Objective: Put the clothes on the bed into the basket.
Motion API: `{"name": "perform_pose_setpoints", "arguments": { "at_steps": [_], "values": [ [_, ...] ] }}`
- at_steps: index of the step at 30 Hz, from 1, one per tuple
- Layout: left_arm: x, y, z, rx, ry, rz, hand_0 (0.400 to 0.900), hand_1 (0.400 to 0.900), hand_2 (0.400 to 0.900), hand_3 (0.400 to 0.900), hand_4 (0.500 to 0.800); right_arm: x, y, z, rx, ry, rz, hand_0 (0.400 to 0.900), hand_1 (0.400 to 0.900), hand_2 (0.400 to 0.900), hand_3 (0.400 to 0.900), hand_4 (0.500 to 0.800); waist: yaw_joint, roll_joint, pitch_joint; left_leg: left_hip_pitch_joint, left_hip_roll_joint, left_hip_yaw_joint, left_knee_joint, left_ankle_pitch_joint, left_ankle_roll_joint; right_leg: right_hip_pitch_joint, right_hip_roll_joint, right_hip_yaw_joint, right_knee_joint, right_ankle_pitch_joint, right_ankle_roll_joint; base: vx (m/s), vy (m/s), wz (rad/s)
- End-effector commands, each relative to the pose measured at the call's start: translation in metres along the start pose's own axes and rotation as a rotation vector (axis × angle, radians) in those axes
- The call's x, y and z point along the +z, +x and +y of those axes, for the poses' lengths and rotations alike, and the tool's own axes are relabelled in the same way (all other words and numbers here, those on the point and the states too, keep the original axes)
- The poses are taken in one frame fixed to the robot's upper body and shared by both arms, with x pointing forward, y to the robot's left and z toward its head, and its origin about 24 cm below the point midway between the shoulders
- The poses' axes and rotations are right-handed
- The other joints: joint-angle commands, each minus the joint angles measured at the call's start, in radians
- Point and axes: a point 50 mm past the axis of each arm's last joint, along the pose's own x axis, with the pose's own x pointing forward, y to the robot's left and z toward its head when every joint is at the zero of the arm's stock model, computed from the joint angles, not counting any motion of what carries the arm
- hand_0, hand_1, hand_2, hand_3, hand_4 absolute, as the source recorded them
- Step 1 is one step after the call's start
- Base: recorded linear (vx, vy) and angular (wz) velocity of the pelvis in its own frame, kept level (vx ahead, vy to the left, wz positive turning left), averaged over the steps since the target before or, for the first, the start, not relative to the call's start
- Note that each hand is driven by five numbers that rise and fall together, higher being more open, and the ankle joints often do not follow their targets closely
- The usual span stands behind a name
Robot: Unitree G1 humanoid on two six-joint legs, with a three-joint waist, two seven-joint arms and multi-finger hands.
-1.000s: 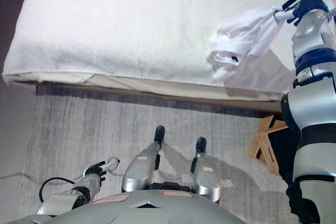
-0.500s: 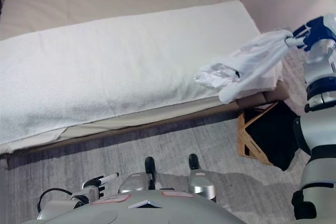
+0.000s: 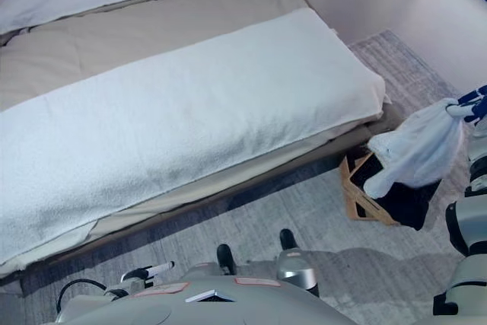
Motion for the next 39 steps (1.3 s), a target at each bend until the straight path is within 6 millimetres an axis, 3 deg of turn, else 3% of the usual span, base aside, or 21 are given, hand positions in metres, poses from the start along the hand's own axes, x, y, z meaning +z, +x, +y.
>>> {"name": "perform_pose_setpoints", "arguments": {
  "at_steps": [1,7,13,14,15,23,30,36,39],
  "values": [
    [-0.008,0.002,0.025,0.083,0.058,0.044,0.9,0.9,0.9,0.9,0.8,0.014,-0.003,-0.086,-0.258,0.068,-0.051,0.4,0.4,0.4,0.4,0.5,0.001,-0.036,-0.008,0.019,0.014,-0.033,-0.001,-0.026,-0.034,-0.029,-0.026,-0.041,0.025,0.026,0.032,-0.03,-0.025,0.0],
    [-0.004,0.002,0.021,0.069,0.049,0.028,0.9,0.9,0.9,0.9,0.8,0.019,-0.007,-0.112,-0.306,0.064,-0.05,0.4,0.4,0.4,0.4,0.5,-0.004,0.018,0.019,-0.005,0.013,-0.039,-0.001,-0.009,-0.043,-0.046,-0.029,-0.047,0.022,0.028,0.026,-0.03,-0.031,0.05],
    [0.002,0.001,0.016,0.055,0.045,0.008,0.9,0.9,0.9,0.9,0.8,0.019,-0.007,-0.119,-0.302,0.086,-0.03,0.4,0.4,0.4,0.4,0.5,-0.004,0.06,0.045,-0.042,0.015,-0.061,-0.001,0.015,-0.052,-0.062,-0.033,-0.067,0.021,0.025,0.02,-0.05,-0.042,0.16],
    [0.002,0.001,0.015,0.051,0.046,0.006,0.9,0.9,0.9,0.9,0.8,0.017,-0.007,-0.12,-0.299,0.09,-0.018,0.553,0.553,0.553,0.553,0.592,-0.003,0.069,0.05,-0.047,0.015,-0.066,-0.001,0.019,-0.054,-0.062,-0.034,-0.073,0.02,0.023,0.018,-0.02,-0.022,0.12],
    [0.004,0.001,0.015,0.047,0.042,0.003,0.9,0.9,0.9,0.9,0.8,0.017,-0.007,-0.119,-0.297,0.08,-0.011,0.9,0.9,0.9,0.9,0.8,-0.001,0.077,0.055,-0.053,0.015,-0.069,-0.001,0.023,-0.056,-0.065,-0.035,-0.077,0.021,0.023,0.017,-0.03,-0.035,0.18],
    [0.003,0.001,0.011,0.032,0.044,0.0,0.9,0.9,0.9,0.9,0.8,0.006,-0.005,-0.111,-0.258,0.07,0.046,0.9,0.9,0.9,0.9,0.8,0.008,0.113,0.078,-0.077,0.011,-0.086,-0.001,0.037,-0.059,-0.074,-0.039,-0.092,0.014,0.023,0.012,-0.01,-0.017,0.06],
    [0.008,0.0,0.005,0.019,0.042,-0.016,0.9,0.9,0.9,0.9,0.8,0.008,-0.003,-0.099,-0.223,0.071,0.054,0.9,0.9,0.9,0.9,0.8,0.012,0.104,0.083,-0.081,0.012,-0.089,-0.001,0.036,-0.059,-0.075,-0.038,-0.093,0.012,0.023,0.01,0.0,0.0,0.0],
    [0.013,0.0,0.005,0.016,0.044,-0.032,0.9,0.9,0.9,0.9,0.8,0.011,0.001,-0.071,-0.136,0.064,0.044,0.9,0.9,0.9,0.9,0.8,0.03,0.075,0.077,-0.068,0.017,-0.098,-0.001,0.031,-0.057,-0.056,-0.036,-0.105,0.013,0.015,0.008,0.0,-0.015,0.04],
    [0.013,0.0,0.004,0.014,0.042,-0.034,0.9,0.9,0.9,0.9,0.8,0.025,0.003,-0.035,-0.04,0.105,-0.029,0.9,0.9,0.9,0.9,0.8,0.039,0.058,0.073,-0.058,0.019,-0.104,-0.001,0.027,-0.055,-0.04,-0.035,-0.11,0.013,0.01,0.006,0.01,-0.017,0.09]
  ]
}}
